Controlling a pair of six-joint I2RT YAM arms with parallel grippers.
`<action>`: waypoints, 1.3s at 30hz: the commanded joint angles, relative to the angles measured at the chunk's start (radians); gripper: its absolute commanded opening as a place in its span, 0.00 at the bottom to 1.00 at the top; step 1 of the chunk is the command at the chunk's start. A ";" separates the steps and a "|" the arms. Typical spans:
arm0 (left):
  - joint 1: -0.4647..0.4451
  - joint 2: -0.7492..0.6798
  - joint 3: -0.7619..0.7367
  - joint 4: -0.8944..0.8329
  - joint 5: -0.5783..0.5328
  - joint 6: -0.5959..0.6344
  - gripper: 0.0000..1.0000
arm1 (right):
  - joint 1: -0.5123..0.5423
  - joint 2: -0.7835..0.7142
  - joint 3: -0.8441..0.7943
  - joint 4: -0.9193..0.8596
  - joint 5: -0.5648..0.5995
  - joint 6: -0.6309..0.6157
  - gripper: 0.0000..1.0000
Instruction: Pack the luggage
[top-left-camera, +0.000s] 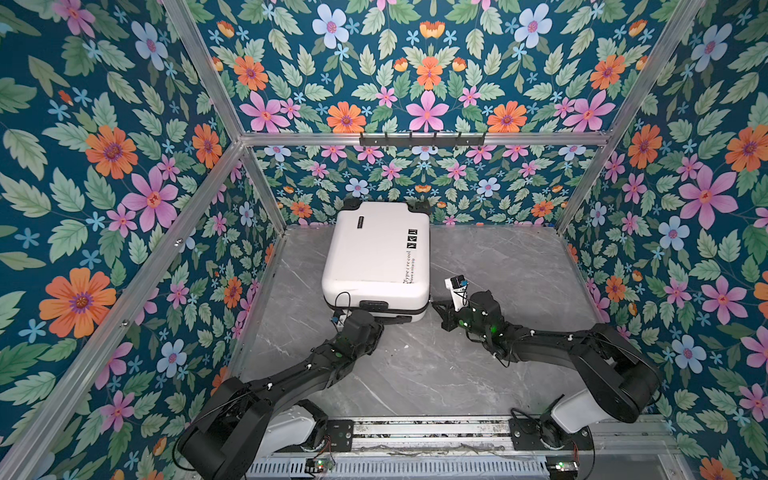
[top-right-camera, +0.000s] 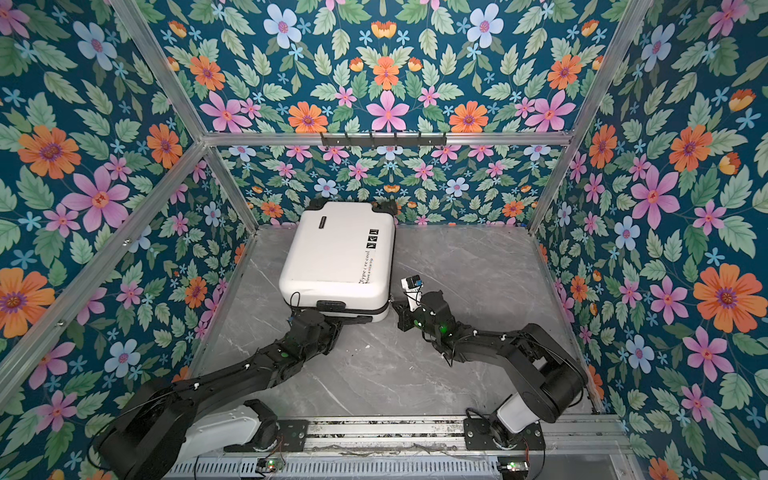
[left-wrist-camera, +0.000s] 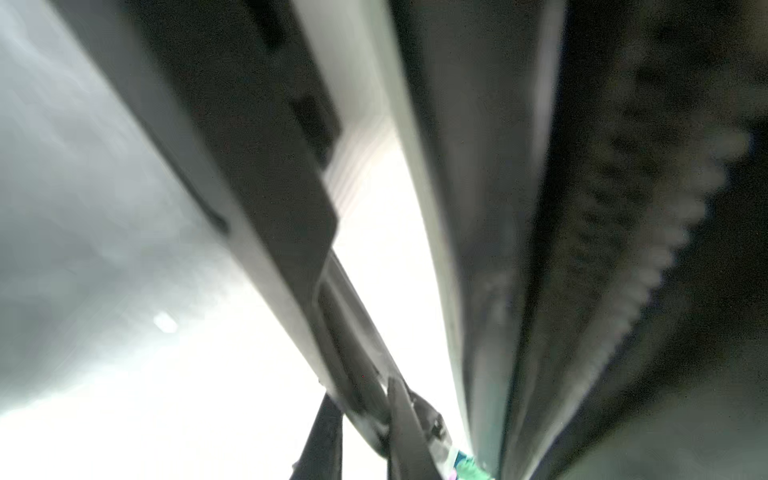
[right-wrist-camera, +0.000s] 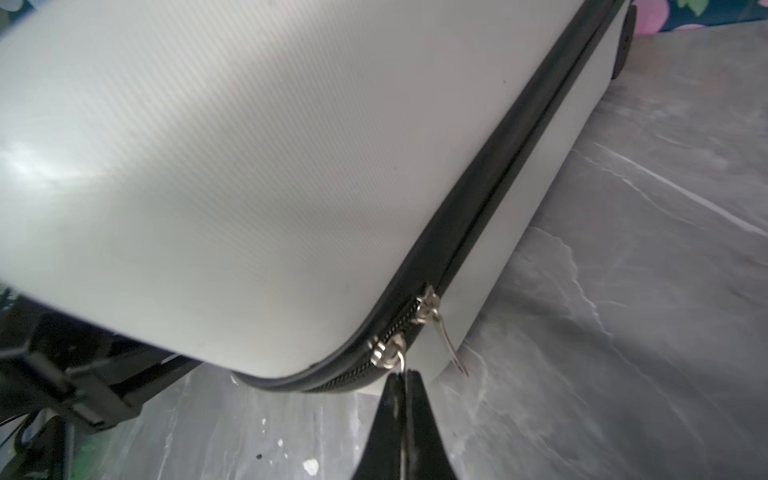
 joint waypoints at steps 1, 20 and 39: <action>-0.086 0.044 0.024 0.176 0.015 -0.006 0.00 | -0.028 -0.054 -0.034 0.004 0.038 -0.024 0.00; -0.205 -0.052 0.216 -0.293 0.055 -0.226 0.88 | -0.126 -0.341 -0.189 -0.227 0.116 -0.059 0.61; 0.016 0.014 0.805 -0.599 -0.534 1.130 0.95 | -0.208 -0.619 -0.051 -0.363 0.465 -0.032 0.76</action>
